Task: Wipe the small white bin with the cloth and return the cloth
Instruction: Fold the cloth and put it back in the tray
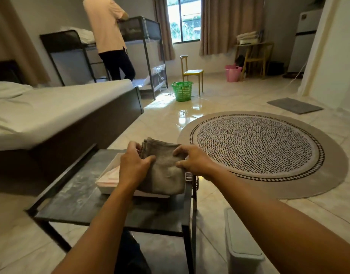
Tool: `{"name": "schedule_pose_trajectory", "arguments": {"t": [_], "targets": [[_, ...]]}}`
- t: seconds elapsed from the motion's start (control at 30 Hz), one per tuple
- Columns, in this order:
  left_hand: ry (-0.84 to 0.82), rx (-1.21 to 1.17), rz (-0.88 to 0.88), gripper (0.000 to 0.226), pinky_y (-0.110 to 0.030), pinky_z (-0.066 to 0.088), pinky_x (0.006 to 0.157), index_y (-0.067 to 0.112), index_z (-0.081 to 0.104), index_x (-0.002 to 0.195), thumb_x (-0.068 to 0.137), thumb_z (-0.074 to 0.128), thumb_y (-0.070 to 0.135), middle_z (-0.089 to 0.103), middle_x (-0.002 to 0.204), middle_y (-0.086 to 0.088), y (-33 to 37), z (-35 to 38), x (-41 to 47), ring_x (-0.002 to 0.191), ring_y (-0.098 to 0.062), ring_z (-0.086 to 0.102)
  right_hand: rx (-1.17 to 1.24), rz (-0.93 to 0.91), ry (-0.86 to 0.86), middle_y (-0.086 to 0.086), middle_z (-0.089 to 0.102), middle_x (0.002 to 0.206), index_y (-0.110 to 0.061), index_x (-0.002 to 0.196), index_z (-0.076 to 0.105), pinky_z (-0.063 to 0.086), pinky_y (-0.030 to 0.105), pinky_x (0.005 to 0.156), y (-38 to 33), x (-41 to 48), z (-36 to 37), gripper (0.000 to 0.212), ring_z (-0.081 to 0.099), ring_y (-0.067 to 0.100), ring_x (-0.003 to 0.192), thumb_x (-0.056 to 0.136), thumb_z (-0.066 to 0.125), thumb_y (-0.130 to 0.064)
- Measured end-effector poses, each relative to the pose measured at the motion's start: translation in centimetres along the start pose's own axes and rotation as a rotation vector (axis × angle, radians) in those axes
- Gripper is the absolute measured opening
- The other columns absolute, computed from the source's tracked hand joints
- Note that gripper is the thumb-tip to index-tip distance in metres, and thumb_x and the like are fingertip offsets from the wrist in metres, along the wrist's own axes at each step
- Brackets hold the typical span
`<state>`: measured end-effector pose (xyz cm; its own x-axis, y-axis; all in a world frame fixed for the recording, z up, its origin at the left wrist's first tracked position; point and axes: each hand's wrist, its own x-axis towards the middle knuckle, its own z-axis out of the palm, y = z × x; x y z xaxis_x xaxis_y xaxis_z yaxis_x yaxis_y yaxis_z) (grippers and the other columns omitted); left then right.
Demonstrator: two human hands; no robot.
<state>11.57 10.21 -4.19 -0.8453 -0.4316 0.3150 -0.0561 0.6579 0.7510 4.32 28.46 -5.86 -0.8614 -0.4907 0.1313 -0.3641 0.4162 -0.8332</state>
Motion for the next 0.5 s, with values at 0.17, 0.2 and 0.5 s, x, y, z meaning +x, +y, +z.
{"name": "schedule_pose_trajectory", "arguments": {"t": [0.17, 0.2, 0.5], "targets": [[-0.013, 0.081, -0.066, 0.04, -0.036, 0.047, 0.072, 0.016, 0.049, 0.098, 0.077, 0.082, 0.021, 0.058, 0.089, -0.002, -3.8, -0.1, 4.1, 0.085, -0.025, 0.059, -0.139, 0.019, -0.025, 0.008, 0.064, 0.119, -0.011, 0.124, 0.065, 0.055, 0.035, 0.095, -0.3, 4.4, 3.0, 0.044, 0.062, 0.022, 0.11, 0.083, 0.072, 0.002], [-0.012, 0.093, -0.074, 0.04, -0.036, 0.047, 0.072, 0.016, 0.049, 0.098, 0.077, 0.082, 0.021, 0.059, 0.089, -0.002, -4.4, 0.1, 4.7, 0.085, -0.025, 0.059, -0.177, 0.016, -0.027, 0.008, 0.064, 0.121, -0.011, 0.125, 0.064, 0.052, 0.03, 0.093, -0.4, 4.9, 3.3, 0.044, 0.061, 0.021, 0.11, 0.083, 0.071, 0.001], [-0.163, 0.336, -0.067, 0.046, -0.031, 0.043, 0.068, 0.012, 0.052, 0.107, 0.075, 0.084, 0.023, 0.063, 0.099, -0.008, -7.3, 1.9, 6.9, 0.086, -0.021, 0.056, -0.68, -0.079, 0.001, 0.008, 0.057, 0.108, -0.013, 0.097, 0.071, 0.047, 0.036, 0.081, 0.4, 6.1, 6.5, 0.013, 0.053, 0.026, 0.101, 0.085, 0.068, -0.016]]}}
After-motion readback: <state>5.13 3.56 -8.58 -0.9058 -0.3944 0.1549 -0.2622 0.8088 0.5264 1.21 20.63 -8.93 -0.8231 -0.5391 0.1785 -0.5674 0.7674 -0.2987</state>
